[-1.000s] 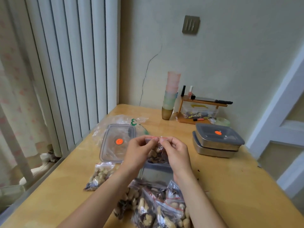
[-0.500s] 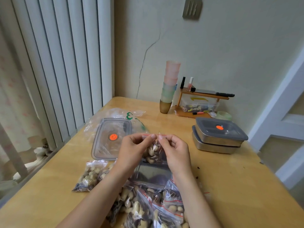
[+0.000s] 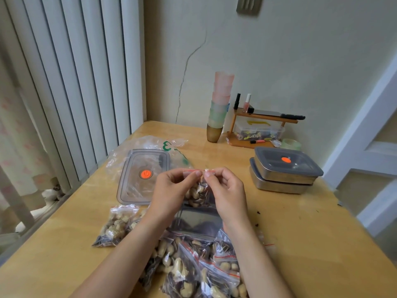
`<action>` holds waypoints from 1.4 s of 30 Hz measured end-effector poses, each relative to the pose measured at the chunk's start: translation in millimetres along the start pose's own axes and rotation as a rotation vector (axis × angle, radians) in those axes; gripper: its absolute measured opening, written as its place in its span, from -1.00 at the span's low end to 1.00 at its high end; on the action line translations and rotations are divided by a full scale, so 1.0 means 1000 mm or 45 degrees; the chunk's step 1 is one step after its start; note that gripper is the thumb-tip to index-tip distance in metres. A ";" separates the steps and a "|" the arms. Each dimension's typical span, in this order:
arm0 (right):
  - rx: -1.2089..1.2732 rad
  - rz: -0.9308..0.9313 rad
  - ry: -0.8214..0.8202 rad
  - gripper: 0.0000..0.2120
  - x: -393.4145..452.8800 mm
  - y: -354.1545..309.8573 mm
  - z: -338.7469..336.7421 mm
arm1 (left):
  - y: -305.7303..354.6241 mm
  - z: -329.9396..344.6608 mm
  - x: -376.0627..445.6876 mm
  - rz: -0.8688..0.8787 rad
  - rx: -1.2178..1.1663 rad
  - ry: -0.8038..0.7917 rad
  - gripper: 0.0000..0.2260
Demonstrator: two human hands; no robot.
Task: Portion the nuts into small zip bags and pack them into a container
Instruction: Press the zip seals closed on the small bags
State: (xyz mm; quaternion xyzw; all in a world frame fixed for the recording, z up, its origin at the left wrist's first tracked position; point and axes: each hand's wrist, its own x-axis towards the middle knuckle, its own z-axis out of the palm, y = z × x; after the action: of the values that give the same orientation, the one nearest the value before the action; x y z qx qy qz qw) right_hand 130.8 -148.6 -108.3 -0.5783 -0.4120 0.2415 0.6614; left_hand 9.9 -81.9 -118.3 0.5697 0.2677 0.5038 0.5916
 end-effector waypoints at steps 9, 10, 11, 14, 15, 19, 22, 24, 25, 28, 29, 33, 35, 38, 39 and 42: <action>-0.102 -0.053 0.018 -0.83 -0.002 0.004 -0.001 | -0.002 0.000 -0.001 0.031 0.002 0.039 -0.89; -0.095 -0.052 0.020 -0.83 -0.002 0.003 -0.001 | -0.002 0.000 0.000 0.034 0.008 0.040 -0.88; -0.085 -0.051 0.020 -0.83 -0.002 0.004 -0.001 | -0.003 0.000 0.000 0.035 0.017 0.033 -0.88; -0.028 -0.023 -0.005 -0.83 -0.001 0.003 0.000 | -0.005 0.000 0.001 0.013 0.038 -0.019 -0.86; -0.012 -0.009 -0.014 -0.84 -0.001 0.003 0.001 | -0.005 0.000 0.001 0.017 0.067 -0.035 -0.86; -0.008 -0.014 -0.013 -0.87 -0.003 0.003 0.000 | -0.004 0.001 0.000 0.073 0.140 -0.030 -0.86; -0.069 -0.064 -0.023 -0.83 -0.003 0.001 -0.002 | -0.005 0.001 0.000 0.078 0.151 -0.039 -0.86; -0.058 -0.056 -0.024 -0.83 -0.003 0.000 -0.005 | -0.004 0.001 -0.001 0.078 0.125 -0.054 -0.86; -0.043 -0.049 -0.028 -0.84 -0.003 -0.001 -0.005 | -0.003 0.001 -0.001 0.084 0.118 -0.059 -0.87; 0.024 -0.020 -0.069 -0.92 -0.004 -0.004 -0.006 | 0.000 0.001 -0.002 0.116 0.118 -0.048 -0.87; 0.051 -0.001 -0.081 -0.93 -0.004 -0.005 -0.006 | 0.000 0.001 -0.002 0.122 0.114 -0.041 -0.87; 0.146 0.046 -0.059 -0.92 -0.002 -0.004 -0.005 | 0.000 0.000 -0.001 0.118 0.076 -0.021 -0.88; 0.134 0.026 -0.033 -0.92 -0.002 -0.004 -0.004 | 0.000 0.001 -0.001 0.103 0.068 -0.022 -0.87; 0.093 0.009 0.018 -0.90 -0.001 -0.003 -0.006 | -0.001 -0.001 -0.001 0.100 0.073 -0.011 -0.86; 0.087 0.008 0.038 -0.90 0.000 -0.002 -0.007 | -0.002 -0.001 0.000 0.098 0.069 -0.010 -0.85; 0.043 -0.025 0.079 -0.86 0.001 -0.001 -0.008 | -0.004 -0.004 0.002 0.082 0.032 0.004 -0.83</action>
State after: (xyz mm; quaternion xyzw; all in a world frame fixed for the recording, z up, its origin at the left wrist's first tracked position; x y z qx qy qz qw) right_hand 137.9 -152.6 -107.4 -0.5703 -0.3929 0.2238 0.6858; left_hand 8.3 -78.1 -122.9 0.5846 0.2567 0.5200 0.5674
